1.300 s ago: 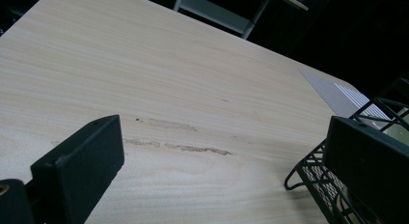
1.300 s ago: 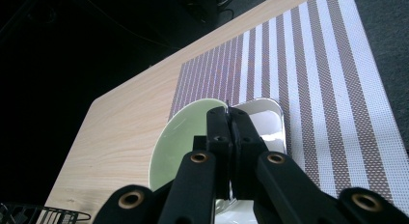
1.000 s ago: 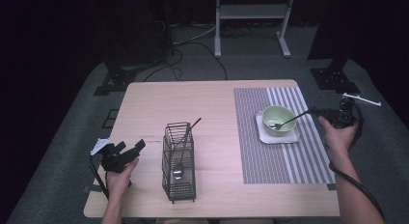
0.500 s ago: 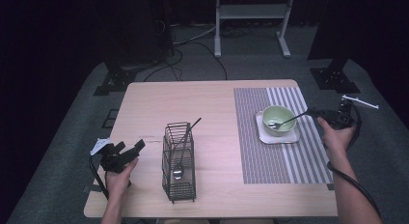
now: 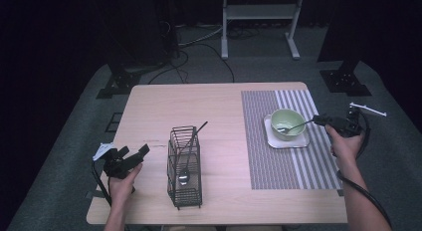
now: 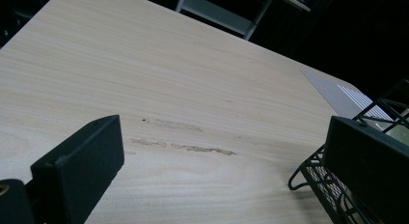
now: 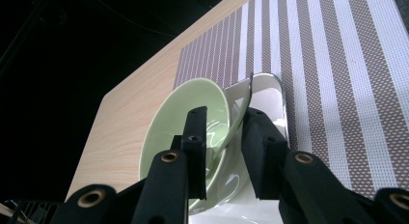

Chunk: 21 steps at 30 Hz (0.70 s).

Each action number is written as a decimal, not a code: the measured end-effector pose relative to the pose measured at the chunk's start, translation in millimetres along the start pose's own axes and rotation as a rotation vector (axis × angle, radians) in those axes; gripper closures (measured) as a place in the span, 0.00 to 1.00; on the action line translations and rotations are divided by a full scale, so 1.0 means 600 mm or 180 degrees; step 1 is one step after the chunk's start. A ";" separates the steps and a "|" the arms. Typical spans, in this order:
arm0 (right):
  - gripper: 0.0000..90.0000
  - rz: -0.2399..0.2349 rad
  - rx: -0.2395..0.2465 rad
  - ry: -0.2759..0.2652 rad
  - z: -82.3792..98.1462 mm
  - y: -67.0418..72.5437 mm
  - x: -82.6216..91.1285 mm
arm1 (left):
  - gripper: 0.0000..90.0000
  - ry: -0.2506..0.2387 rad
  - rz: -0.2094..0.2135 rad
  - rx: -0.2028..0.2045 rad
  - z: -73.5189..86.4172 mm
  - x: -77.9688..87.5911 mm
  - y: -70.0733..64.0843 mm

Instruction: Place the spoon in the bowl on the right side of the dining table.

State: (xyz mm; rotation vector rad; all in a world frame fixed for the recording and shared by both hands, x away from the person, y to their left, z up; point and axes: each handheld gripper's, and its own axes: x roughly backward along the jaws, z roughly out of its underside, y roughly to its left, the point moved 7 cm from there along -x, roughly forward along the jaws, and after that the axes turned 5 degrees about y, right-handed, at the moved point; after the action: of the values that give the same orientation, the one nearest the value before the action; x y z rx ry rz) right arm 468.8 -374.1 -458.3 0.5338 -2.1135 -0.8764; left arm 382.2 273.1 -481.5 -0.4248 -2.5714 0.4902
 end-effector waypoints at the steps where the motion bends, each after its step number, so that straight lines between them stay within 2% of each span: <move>1: 0.77 -0.0002 -0.0001 0.0004 0.001 0.000 0.000 | 0.00 0.0000 0.0000 0.0000 0.000 0.000 0.000; 12: 0.66 0.0020 0.0094 0.0046 0.013 0.004 0.002 | 0.00 0.0016 0.0014 -0.0018 0.001 -0.003 -0.004; 21: 0.62 -0.0014 0.0140 0.0057 0.019 0.009 0.007 | 0.00 0.0016 0.0023 -0.0031 0.002 -0.004 -0.007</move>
State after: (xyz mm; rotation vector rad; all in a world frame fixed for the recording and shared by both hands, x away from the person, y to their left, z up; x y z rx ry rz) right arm 456.4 -368.3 -457.5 0.5674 -2.1203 -0.8261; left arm 382.8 268.4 -481.8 -0.4383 -2.5691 0.4786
